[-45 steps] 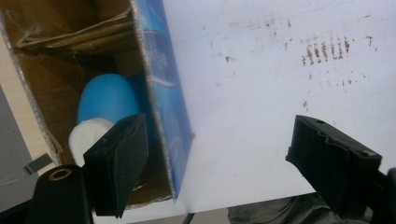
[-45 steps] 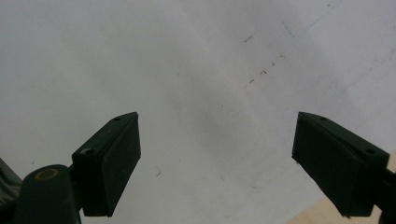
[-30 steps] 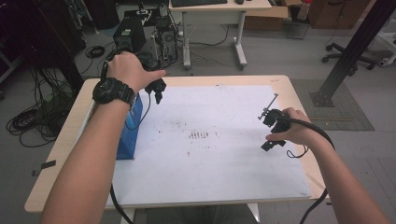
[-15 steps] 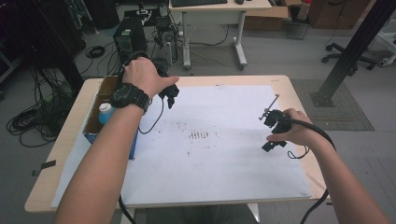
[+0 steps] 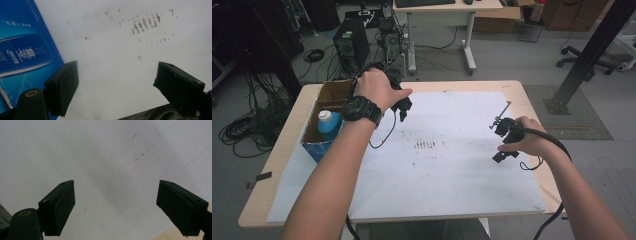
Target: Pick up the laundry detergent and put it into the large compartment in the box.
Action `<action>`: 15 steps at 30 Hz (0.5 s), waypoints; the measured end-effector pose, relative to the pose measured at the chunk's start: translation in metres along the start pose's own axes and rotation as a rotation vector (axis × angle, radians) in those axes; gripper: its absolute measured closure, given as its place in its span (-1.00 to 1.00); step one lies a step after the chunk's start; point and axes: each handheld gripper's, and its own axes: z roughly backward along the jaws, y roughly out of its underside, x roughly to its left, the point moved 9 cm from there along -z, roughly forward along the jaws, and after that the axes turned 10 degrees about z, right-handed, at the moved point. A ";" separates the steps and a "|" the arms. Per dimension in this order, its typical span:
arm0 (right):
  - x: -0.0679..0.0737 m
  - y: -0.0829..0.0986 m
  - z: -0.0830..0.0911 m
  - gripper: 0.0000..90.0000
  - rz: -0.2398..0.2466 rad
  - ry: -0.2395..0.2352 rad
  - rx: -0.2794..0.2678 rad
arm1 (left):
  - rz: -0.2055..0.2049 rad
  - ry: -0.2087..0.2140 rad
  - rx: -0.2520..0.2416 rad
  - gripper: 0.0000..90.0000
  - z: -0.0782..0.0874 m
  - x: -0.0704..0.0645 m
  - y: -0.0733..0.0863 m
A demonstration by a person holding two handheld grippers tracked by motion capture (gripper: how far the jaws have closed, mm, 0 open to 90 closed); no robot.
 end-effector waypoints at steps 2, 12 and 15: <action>-0.001 0.000 -0.001 -0.66 -0.002 -0.001 0.001 | -0.003 0.011 0.004 -0.57 -0.004 -0.003 -0.001; -0.004 0.002 0.000 -0.66 -0.006 0.001 -0.002 | -0.020 0.013 0.029 -0.57 -0.019 -0.013 0.002; -0.002 0.000 -0.001 -0.66 0.003 -0.001 -0.005 | -0.018 0.014 0.029 -0.57 -0.020 -0.012 0.004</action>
